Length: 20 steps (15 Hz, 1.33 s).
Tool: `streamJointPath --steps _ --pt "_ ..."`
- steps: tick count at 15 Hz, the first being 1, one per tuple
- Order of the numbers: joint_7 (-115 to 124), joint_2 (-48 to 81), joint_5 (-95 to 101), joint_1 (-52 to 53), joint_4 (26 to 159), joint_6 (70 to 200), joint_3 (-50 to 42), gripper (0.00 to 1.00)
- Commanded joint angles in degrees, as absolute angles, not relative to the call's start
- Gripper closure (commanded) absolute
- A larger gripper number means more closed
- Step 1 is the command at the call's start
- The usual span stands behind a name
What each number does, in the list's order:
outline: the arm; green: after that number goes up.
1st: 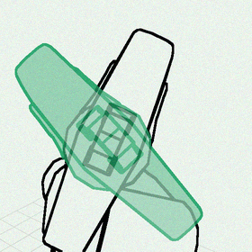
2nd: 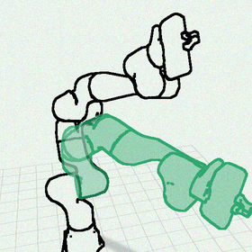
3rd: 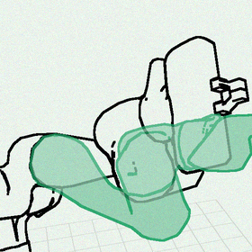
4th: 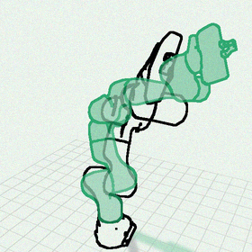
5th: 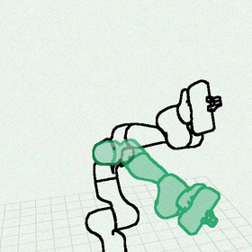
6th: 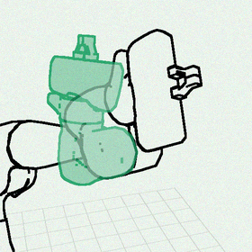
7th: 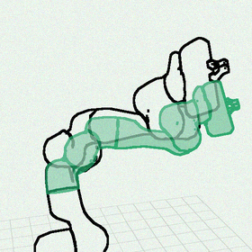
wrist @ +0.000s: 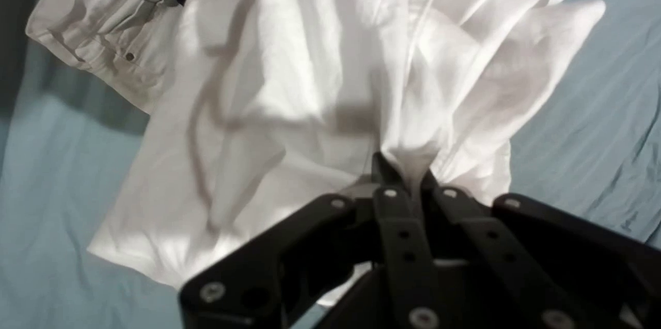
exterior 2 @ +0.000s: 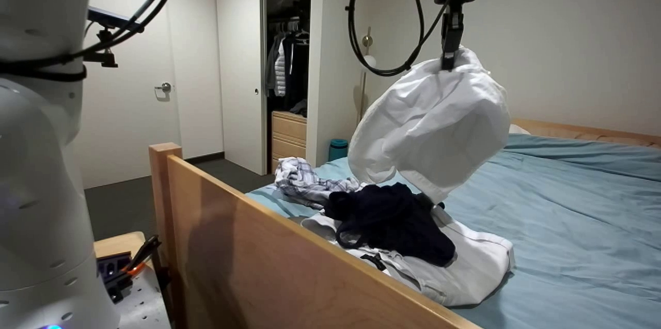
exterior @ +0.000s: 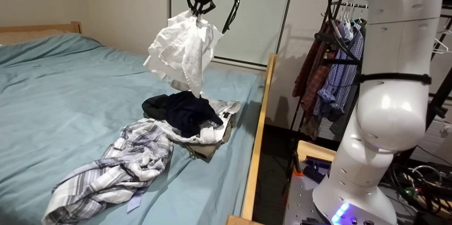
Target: Move the clothes on the left and pile them on the right
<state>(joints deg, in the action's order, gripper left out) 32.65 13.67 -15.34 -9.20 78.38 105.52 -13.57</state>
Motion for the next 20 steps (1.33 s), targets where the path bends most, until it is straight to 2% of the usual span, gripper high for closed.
streamJointPath --steps 1,9,19,20 --pt "39.0 18.4 -15.7 -11.6 73.2 104.6 -14.1 0.92" --pt "45.1 35.4 -12.9 -17.8 58.2 90.8 -15.2 0.92" --pt "47.8 50.2 -20.9 -27.9 41.8 91.1 -13.8 0.92" --pt "47.9 50.9 -21.0 -28.6 40.5 91.4 -13.9 0.67"
